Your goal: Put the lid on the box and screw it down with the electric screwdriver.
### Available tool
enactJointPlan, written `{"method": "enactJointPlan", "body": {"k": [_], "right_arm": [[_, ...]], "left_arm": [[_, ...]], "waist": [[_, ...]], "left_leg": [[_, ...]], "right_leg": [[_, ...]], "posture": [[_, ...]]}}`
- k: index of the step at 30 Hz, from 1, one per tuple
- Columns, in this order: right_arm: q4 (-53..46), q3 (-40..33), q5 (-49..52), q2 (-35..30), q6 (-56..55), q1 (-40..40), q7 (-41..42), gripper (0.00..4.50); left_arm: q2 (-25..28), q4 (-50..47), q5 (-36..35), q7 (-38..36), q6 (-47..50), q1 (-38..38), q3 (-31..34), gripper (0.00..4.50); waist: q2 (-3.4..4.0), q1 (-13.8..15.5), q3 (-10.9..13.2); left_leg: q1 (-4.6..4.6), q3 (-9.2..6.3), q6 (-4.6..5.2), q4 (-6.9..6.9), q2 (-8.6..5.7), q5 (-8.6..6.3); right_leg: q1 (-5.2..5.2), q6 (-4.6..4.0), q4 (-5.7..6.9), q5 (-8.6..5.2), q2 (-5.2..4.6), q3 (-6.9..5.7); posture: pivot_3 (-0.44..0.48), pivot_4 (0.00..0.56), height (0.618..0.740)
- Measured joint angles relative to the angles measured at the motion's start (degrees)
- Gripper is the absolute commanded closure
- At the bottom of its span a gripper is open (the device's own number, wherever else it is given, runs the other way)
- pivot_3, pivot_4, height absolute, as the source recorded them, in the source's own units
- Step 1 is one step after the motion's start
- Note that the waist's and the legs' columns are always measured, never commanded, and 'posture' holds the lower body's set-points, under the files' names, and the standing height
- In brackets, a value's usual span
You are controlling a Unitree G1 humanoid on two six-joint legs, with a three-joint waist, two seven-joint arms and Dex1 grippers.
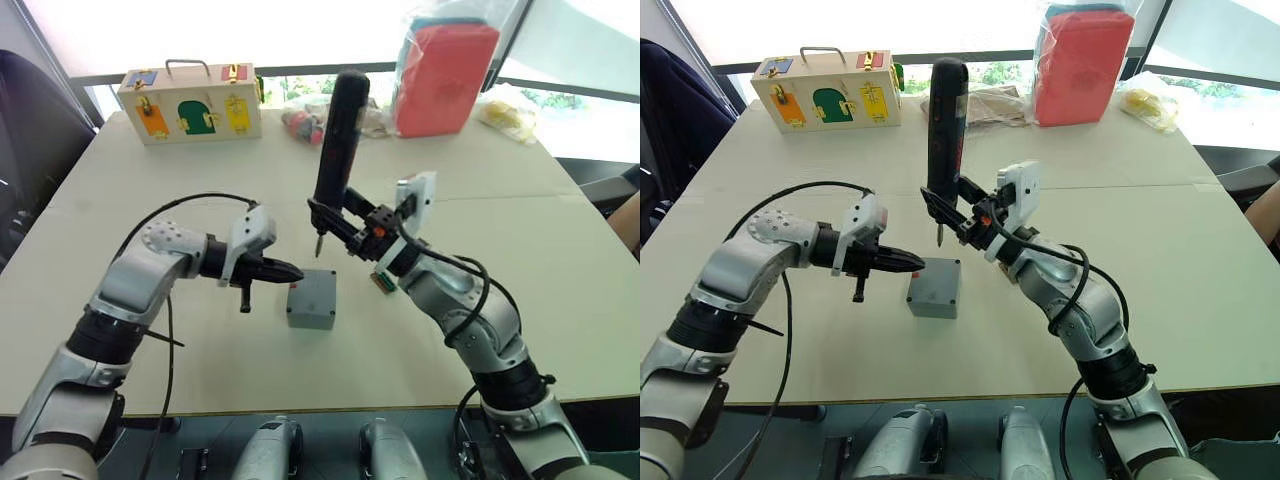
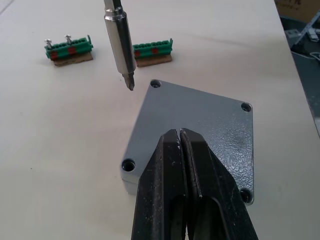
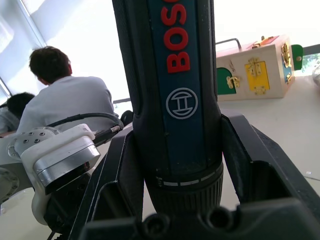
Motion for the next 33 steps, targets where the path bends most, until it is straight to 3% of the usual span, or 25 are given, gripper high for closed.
{"method": "enactJointPlan", "body": {"k": [10,33], "right_arm": [[-3.4,-3.5,-2.7,0.2,2.1,3.9,1.6,2.70],[-3.0,-5.3,-10.0,5.6,1.9,7.5,3.3,2.70]], "left_arm": [[-3.2,1.9,4.1,1.5,-5.5,0.0,-2.2,4.50],[-3.5,0.9,5.4,1.3,-3.8,-0.9,-2.7,4.50]], "waist": [[-0.01,0.1,0.0],[-0.02,0.1,-0.1]], "left_leg": [[0.05,-0.02,0.02,-0.01,0.00,-0.01],[0.12,-0.03,0.00,-0.01,-0.01,0.00]], "right_leg": [[0.05,0.00,0.02,0.00,0.00,-0.01],[0.10,0.00,0.04,0.00,0.01,-0.01]], "posture": [[0.000,0.150,0.740],[0.000,0.150,0.740]]}}
